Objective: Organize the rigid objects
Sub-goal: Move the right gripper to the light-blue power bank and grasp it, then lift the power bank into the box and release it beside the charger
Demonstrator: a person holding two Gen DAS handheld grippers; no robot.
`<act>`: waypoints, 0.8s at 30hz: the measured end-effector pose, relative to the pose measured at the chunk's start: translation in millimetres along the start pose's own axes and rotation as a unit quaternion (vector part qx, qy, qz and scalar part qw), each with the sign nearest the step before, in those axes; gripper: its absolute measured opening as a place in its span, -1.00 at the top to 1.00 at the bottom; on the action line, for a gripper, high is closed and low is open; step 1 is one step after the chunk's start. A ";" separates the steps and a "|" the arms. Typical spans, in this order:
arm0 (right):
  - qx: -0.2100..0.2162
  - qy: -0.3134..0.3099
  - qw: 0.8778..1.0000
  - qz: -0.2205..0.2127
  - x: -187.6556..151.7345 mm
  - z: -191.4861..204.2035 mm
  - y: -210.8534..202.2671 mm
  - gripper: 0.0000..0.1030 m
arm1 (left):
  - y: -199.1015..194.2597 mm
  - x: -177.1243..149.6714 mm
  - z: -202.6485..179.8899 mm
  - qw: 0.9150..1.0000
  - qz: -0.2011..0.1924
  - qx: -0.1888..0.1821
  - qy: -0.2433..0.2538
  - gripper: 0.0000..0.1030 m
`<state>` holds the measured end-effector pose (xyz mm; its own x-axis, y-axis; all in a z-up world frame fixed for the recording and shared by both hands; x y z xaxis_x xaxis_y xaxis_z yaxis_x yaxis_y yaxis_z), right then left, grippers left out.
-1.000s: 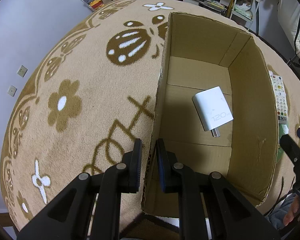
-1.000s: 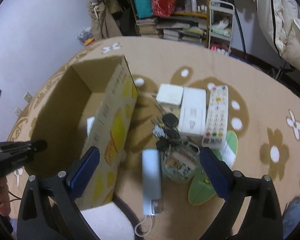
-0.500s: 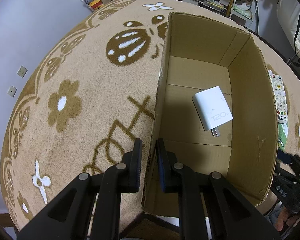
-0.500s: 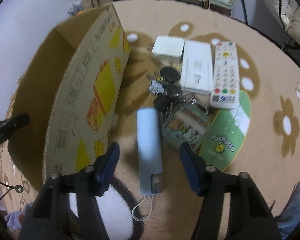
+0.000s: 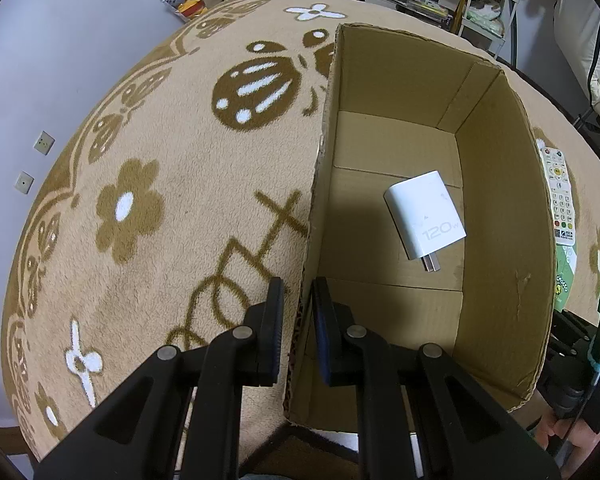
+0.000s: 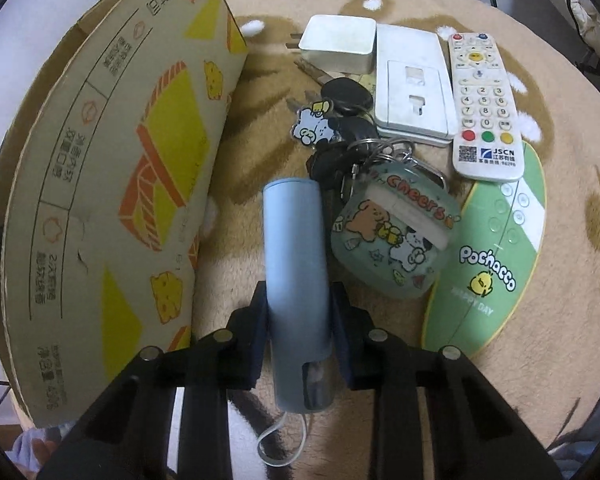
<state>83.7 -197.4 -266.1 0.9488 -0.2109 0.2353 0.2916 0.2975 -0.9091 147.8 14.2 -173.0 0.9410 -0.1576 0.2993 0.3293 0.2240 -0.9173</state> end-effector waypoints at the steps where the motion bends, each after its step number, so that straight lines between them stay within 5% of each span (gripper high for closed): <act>1: -0.006 -0.006 1.000 0.000 0.3 1.7 -0.4 0.41 | 0.0 0.2 0.3 1.000 0.000 0.000 0.000 0.72; 24: 0.004 -0.030 0.991 -0.133 42.5 29.0 -88.4 0.44 | -0.8 0.9 2.0 1.000 0.002 -0.005 -0.007 0.73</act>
<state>101.8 -205.6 -165.7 0.8439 -0.2264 0.4863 0.5327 0.2464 -0.8097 148.5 15.8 -171.4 0.9437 -0.1422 0.2985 0.3238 0.2146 -0.9214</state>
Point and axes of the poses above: each gripper's, at about its wrist camera, not at the fingertips, and y roughly the way its jaws point, z to its left, x to its top, the point moved 4 cm from there along y, roughly the way its jaws point, and after that the axes turned 10 degrees about x, right-handed, at the moved point
